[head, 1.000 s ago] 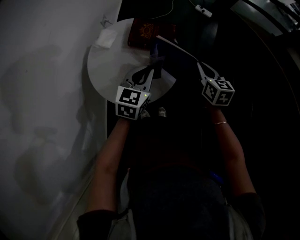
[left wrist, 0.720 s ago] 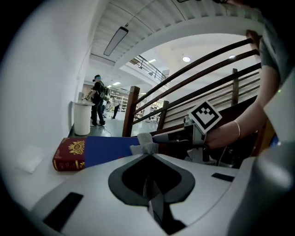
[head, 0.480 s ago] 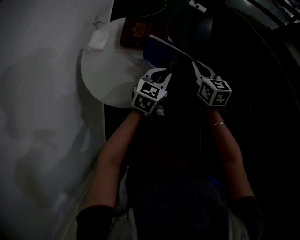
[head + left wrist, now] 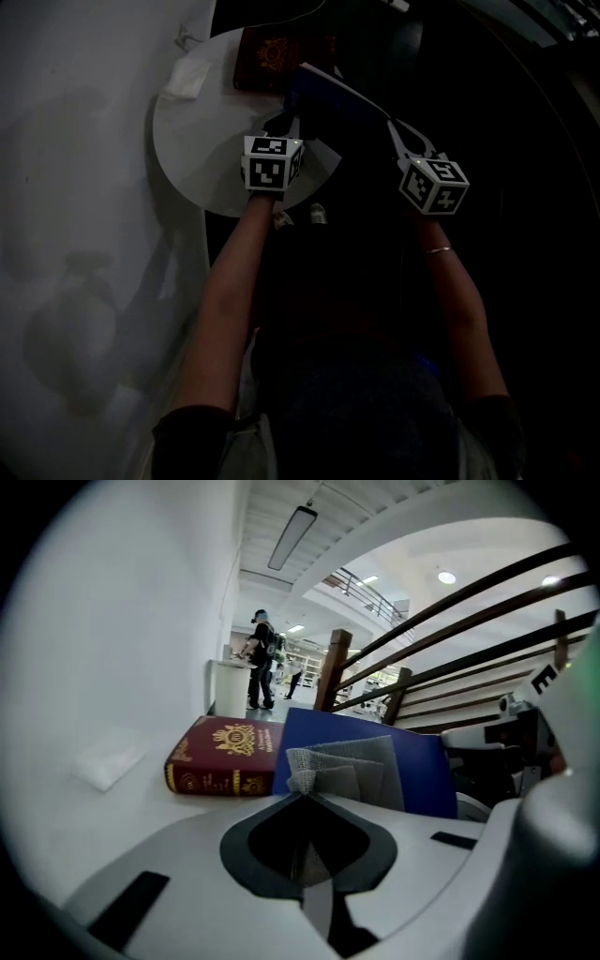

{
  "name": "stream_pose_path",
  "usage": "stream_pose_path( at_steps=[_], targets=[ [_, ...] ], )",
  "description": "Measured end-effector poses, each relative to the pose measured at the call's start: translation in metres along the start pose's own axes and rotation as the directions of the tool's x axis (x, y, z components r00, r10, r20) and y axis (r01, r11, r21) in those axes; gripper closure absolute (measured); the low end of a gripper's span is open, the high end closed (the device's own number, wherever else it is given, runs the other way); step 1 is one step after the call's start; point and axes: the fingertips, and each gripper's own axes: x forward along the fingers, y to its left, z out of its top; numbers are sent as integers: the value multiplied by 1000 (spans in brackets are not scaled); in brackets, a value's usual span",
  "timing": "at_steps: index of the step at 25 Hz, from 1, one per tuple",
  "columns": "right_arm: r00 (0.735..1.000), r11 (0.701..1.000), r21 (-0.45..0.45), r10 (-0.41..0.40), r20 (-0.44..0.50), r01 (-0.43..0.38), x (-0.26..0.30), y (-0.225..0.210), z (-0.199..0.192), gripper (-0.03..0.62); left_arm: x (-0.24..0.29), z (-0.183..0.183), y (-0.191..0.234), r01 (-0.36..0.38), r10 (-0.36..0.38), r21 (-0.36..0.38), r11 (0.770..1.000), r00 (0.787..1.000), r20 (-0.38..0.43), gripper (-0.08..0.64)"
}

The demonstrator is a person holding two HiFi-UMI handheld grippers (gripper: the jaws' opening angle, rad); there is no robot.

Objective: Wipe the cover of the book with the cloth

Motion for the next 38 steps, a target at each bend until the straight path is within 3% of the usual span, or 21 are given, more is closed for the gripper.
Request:
stream_pose_path(
  at_steps=[5,10,17,28,33,38],
  targets=[
    [1000,1000,6,0,-7,0,5,-1,0,561,-7,-3,48,-117,118,-67,991,993,4,534],
    [1000,1000,-5,-4,-14,4,8,-1,2,561,-28,-3,76,-203,205,-68,977,978,26,534],
    [1000,1000,-21,4,-12,-5,12,0,4,561,-76,7,60,-216,215,-5,976,969,118,535],
    [1000,1000,-7,6,-24,-7,15,-5,6,561,-83,17,-68,8,-25,102,995,984,174,535],
    [1000,1000,-2,7,-28,-7,15,-7,3,561,-74,8,-116,116,-137,149,982,981,136,535],
    [1000,1000,-14,4,-28,-4,16,-7,6,561,-60,-18,-155,249,-261,171,953,964,52,535]
  ],
)
